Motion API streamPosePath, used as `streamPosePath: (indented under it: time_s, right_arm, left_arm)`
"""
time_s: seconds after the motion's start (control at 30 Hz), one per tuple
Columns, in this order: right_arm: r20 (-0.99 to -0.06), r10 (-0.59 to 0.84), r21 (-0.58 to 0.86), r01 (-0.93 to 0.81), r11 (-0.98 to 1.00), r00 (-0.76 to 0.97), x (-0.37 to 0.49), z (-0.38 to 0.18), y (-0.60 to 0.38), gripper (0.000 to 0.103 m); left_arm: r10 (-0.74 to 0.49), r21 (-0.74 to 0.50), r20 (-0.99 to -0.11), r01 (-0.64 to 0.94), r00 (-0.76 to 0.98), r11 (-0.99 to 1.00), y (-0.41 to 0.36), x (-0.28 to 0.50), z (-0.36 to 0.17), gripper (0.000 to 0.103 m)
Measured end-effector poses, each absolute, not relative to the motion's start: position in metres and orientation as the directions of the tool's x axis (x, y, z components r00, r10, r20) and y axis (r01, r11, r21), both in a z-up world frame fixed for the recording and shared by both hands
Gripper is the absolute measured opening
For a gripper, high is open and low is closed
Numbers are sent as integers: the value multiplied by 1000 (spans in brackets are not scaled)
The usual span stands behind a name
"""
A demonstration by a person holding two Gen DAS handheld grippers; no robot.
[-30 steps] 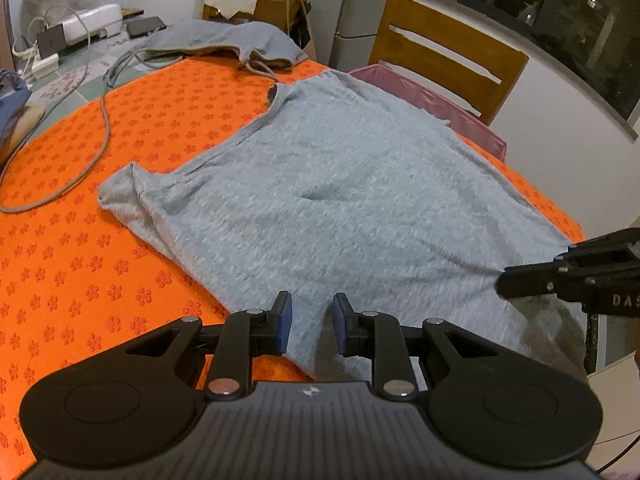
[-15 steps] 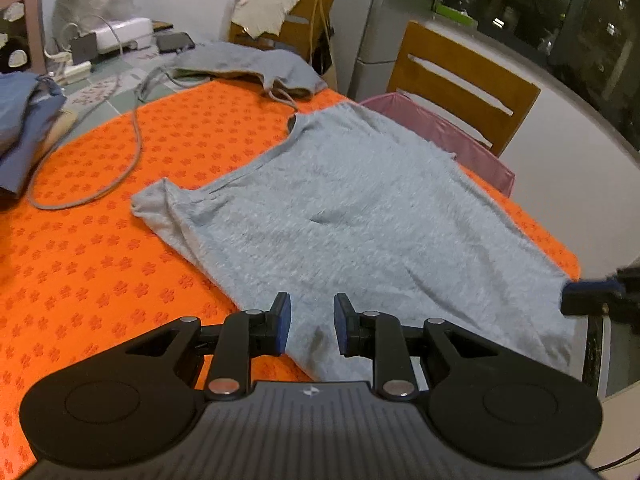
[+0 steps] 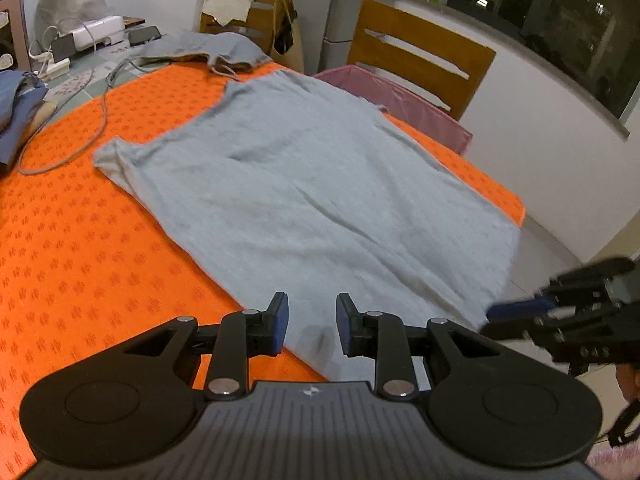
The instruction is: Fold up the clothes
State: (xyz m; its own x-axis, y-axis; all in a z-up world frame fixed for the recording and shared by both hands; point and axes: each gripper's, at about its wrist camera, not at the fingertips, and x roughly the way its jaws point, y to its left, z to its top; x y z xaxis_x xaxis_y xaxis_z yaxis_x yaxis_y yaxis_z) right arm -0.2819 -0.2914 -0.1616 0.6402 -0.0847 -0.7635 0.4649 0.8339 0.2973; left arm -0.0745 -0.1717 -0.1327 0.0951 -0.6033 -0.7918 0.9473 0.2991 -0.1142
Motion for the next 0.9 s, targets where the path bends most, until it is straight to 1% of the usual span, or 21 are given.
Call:
streamPosePath:
  time_s: [0.33,0.47,0.53,0.57,0.6,0.83,0.87,0.9]
  right_arm:
    - [-763,-141,212,450,867,631,-349,-162,-356,22]
    - [-768,-147,184,434,882,623,-368,-173,-385,24]
    - [-768,-148,176,428,887,623,-374,-181,-397,27]
    - [-770,-140,178,421,890,622,-376,-186,-402,31]
    - [-773,-131,181,414,892,621,-377,-191,-407,32]
    - [-787,-32,232,343,910,617,-371,-219,-431,32]
    - [-786,-15,244,332,911,618,-371,-221,-432,32]
    - [-786,3,256,320,912,619,-370,-223,-434,26]
  left_arm:
    - [-529,-86,-823,874,209,479,-170,-132,-139,30]
    - [-510,-78,-821,835,256,544,-171,-150,-138,30]
    - [-503,-66,-818,821,281,567,-172,-158,-137,30]
    - [-500,-59,-815,816,293,574,-172,-162,-138,30]
    - [-495,-51,-814,813,303,580,-173,-165,-139,30]
    - [-431,5,-833,784,347,621,-184,-173,-156,30]
    - [-426,5,-836,780,347,626,-184,-173,-158,29]
    - [-421,6,-838,777,347,630,-184,-174,-160,29]
